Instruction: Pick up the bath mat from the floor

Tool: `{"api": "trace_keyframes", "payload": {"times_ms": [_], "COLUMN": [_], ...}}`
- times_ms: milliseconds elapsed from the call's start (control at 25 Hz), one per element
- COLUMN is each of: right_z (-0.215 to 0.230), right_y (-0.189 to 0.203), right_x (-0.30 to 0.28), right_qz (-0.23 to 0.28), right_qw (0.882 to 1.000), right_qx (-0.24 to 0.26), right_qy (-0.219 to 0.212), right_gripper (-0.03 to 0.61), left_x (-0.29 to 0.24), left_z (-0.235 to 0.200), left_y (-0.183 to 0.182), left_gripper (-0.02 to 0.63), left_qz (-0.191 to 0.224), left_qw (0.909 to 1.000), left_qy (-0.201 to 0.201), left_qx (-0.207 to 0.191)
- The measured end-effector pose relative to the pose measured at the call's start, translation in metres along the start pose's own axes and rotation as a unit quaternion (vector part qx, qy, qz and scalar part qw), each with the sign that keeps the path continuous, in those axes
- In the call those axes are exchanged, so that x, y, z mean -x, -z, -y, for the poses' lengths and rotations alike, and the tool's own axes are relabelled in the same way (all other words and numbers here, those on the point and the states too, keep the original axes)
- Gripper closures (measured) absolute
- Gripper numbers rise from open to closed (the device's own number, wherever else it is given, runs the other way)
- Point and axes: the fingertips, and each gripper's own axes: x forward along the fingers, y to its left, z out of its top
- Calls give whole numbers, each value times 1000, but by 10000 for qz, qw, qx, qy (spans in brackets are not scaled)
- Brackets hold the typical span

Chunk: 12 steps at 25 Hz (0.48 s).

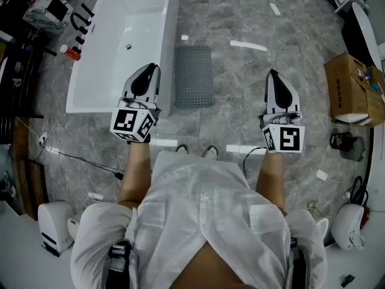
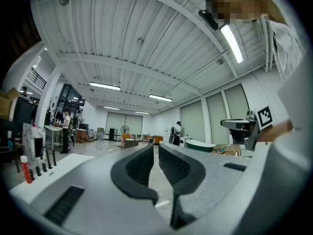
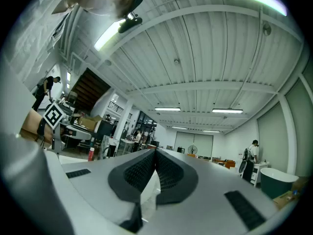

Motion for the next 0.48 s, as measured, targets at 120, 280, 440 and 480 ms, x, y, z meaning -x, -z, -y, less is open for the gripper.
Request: {"api": "trace_keyframes", "payload": {"times_ms": [120,280,440,480], "right_z": [2,0,-3,-4], "right_y": [1,5,4,4], "right_x": [2,2,-1,-1], "right_qz": [1,-5,33,50], "right_qw": [10000,10000,9999,9999], "right_qx": [-12,-25,-46,-22], "right_qy": [-8,-32,-100,-104], "right_gripper": [552,552,551,551], "left_x": [-1,0,0,0], "left_z": [4,3,0,0], "left_y": [1,5,6,6], "left_gripper": [574,574,574,574], "left_qz": [-2,-22,-30,-27], "left_qw": [10000,10000,10000,10000], "left_qy": [10,-1,-29,-35], "left_qx": [5,25,41,42]}}
